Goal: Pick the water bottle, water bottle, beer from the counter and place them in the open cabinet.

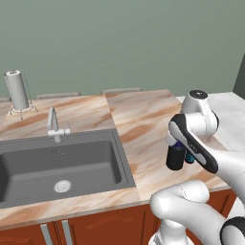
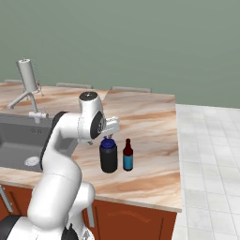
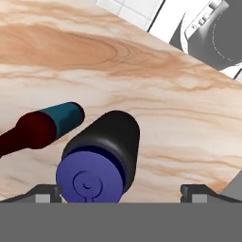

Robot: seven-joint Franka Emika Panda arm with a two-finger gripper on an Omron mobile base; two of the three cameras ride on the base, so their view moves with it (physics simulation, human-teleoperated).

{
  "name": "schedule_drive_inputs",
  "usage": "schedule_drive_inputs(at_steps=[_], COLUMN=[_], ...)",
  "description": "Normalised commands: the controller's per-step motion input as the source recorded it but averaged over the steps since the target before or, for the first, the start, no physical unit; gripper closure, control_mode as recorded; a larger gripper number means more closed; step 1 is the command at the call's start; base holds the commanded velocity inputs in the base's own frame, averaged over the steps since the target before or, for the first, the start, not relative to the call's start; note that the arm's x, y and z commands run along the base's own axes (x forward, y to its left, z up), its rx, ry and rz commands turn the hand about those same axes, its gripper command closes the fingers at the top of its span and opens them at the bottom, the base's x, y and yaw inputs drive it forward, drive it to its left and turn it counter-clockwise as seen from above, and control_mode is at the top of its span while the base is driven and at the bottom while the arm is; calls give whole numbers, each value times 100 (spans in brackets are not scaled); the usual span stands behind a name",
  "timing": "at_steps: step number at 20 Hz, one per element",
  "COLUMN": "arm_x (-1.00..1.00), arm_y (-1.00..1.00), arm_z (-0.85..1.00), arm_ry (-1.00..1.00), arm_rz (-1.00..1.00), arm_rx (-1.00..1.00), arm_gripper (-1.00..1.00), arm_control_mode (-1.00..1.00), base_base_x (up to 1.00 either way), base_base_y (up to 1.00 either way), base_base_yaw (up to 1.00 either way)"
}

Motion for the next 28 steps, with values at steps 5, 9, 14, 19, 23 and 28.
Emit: schedule_drive_inputs(at_steps=[5, 9, 14, 19, 23, 28], arm_x=[18, 21, 15, 8, 4, 8], arm_y=[0, 0, 0, 0, 0, 0], arm_z=[-7, -6, -4, -8, -12, -13], arm_ry=[0, 0, 0, 0, 0, 0], arm_rz=[-2, -1, -1, 0, 0, 0], arm_rx=[0, 0, 0, 0, 0, 0], arm_gripper=[-100, -100, -100, -100, -100, -100], arm_control_mode=[-100, -100, -100, -100, -100, -100], base_base_x=[0, 0, 0, 0, 0, 0], base_base_y=[0, 0, 0, 0, 0, 0], base_base_yaw=[0, 0, 0, 0, 0, 0])
